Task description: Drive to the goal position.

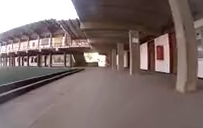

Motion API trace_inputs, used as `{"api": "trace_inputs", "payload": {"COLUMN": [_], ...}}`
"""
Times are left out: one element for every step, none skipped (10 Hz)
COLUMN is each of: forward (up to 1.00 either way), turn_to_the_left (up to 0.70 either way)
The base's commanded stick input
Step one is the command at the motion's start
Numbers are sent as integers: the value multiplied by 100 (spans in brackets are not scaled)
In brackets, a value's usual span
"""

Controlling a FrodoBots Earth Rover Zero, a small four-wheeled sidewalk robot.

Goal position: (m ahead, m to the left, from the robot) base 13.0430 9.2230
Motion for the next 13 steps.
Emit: {"api": "trace_inputs", "payload": {"forward": [50,50,50,50,50,50,50,50,50,50,50,50,50], "turn_to_the_left": [0,0,0,0,0,0,0,0,0,0,0,0,0]}}
